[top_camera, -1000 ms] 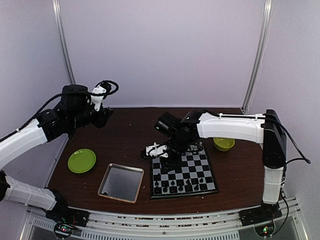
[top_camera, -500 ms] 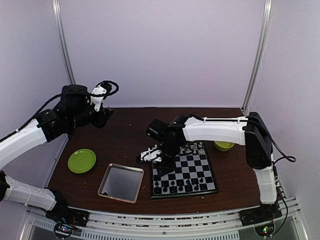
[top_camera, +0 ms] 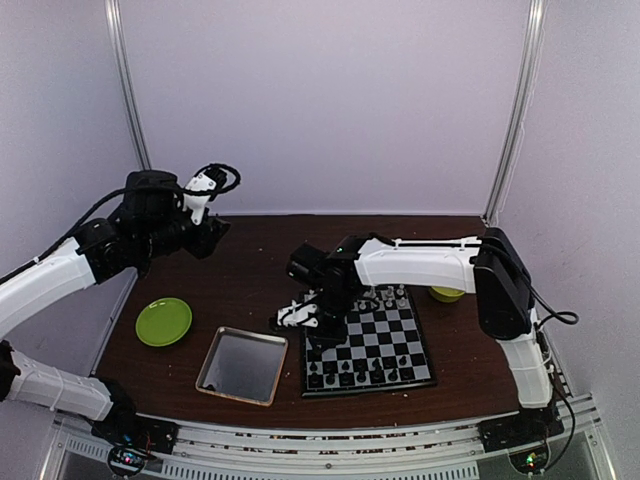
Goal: Set up the chess pieces on the board
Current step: Pick up the pawn from the chessboard, then place the pawn at a7.
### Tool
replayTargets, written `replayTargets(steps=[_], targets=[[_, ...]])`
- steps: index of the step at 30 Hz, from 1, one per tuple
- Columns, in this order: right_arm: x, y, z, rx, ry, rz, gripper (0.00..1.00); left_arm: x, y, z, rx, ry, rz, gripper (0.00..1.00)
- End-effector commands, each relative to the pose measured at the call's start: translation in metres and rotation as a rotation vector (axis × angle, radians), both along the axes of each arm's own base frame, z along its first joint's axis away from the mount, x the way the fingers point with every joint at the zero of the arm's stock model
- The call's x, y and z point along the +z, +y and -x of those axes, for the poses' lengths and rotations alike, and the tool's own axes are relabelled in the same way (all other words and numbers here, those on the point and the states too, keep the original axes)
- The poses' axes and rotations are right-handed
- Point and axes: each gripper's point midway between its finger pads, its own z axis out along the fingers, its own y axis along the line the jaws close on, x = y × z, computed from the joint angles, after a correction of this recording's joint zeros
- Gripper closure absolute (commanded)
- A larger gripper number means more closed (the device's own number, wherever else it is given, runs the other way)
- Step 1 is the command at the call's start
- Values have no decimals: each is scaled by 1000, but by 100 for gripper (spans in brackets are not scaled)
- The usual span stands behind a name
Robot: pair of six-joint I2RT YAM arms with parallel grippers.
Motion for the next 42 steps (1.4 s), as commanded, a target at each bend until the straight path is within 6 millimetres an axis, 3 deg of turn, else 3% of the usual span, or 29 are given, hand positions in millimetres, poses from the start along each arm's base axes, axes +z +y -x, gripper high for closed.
replayTargets(steps=[1, 5, 9, 12, 16, 19, 20, 24, 30, 37, 42], targets=[[2, 4, 3, 1, 12, 3, 89, 7, -3, -3, -15, -14, 6, 45], [9, 0, 3, 2, 8, 3, 96, 5, -4, -3, -19, -9, 4, 45], [31, -19, -9, -36, -12, -15, 97, 1, -8, -3, -34, 6, 1, 46], [51, -47, -22, -99, -26, -44, 97, -2, -11, -2, -51, 18, 3, 46], [76, -98, -36, -210, -65, -92, 97, -2, -15, 0, -73, 30, 10, 46], [79, -136, -39, -291, -74, -114, 97, -2, -17, 1, -85, 36, 15, 46], [72, -150, -33, -310, -64, -107, 97, -2, -18, 2, -90, 38, 17, 46], [62, -181, -16, -324, -92, -120, 96, -3, -19, 3, -99, 47, 15, 46], [46, -195, 8, -265, -84, -129, 96, -10, -23, 2, -114, 75, 4, 46], [24, -198, 21, -234, -16, -91, 96, -14, -24, 2, -118, 83, -2, 46], [20, -200, 28, -205, 11, -79, 96, -16, -25, 1, -119, 90, -7, 46]])
